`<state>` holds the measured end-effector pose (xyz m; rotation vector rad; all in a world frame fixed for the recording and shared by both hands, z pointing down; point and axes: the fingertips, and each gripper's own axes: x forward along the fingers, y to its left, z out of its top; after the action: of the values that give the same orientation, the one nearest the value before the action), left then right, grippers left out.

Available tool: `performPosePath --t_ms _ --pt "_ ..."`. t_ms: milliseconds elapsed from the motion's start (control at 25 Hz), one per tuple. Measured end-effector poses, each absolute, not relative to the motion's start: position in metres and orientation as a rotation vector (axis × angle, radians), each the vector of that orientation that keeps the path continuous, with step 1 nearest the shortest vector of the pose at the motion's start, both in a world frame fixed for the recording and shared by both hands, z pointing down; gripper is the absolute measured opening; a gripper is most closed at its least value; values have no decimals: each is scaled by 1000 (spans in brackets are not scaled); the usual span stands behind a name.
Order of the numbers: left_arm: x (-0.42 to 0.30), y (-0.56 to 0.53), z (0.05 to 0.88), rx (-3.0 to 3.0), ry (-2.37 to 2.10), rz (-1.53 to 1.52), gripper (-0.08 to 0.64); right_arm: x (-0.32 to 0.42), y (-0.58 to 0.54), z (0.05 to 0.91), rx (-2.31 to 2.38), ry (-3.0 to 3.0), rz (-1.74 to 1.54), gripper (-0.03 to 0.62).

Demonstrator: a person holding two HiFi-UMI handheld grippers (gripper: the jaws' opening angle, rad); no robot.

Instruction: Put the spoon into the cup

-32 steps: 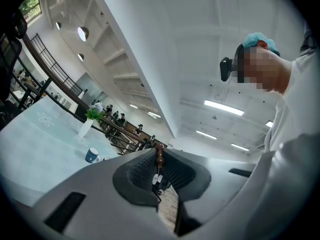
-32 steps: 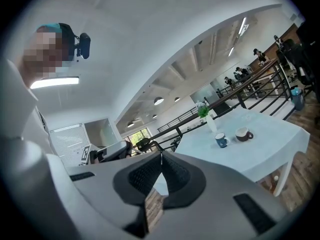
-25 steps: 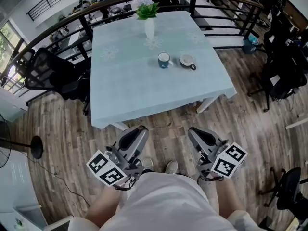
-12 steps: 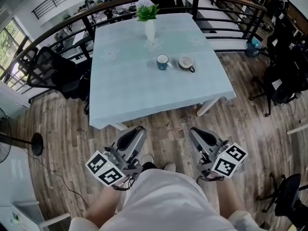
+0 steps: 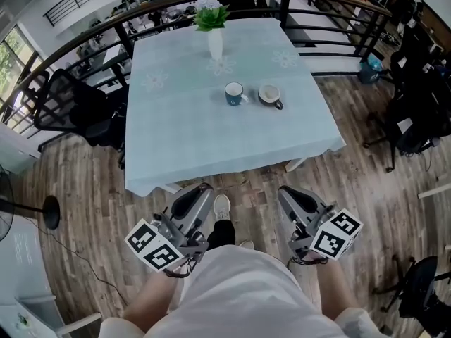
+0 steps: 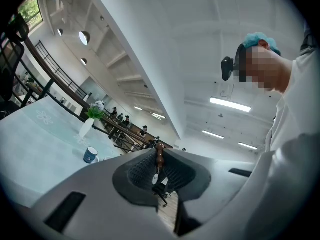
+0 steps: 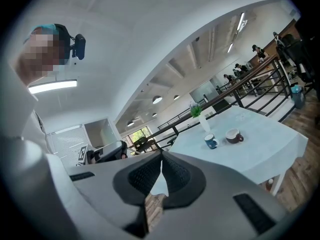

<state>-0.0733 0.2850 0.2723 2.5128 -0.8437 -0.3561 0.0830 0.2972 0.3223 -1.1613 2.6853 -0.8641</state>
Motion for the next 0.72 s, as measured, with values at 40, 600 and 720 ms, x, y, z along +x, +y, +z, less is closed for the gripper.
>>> performPosePath --t_ms 40,600,720 --pt "-73 280 274 2512 -843 -356 52 84 293 323 -1165 2684 -866 23" --pt "-88 174 301 2475 -823 -322 52 63 193 345 -1191 2674 -936 23" --pt "-91 149 309 2466 -817 -312 52 60 170 356 -1201 2672 -960 23"
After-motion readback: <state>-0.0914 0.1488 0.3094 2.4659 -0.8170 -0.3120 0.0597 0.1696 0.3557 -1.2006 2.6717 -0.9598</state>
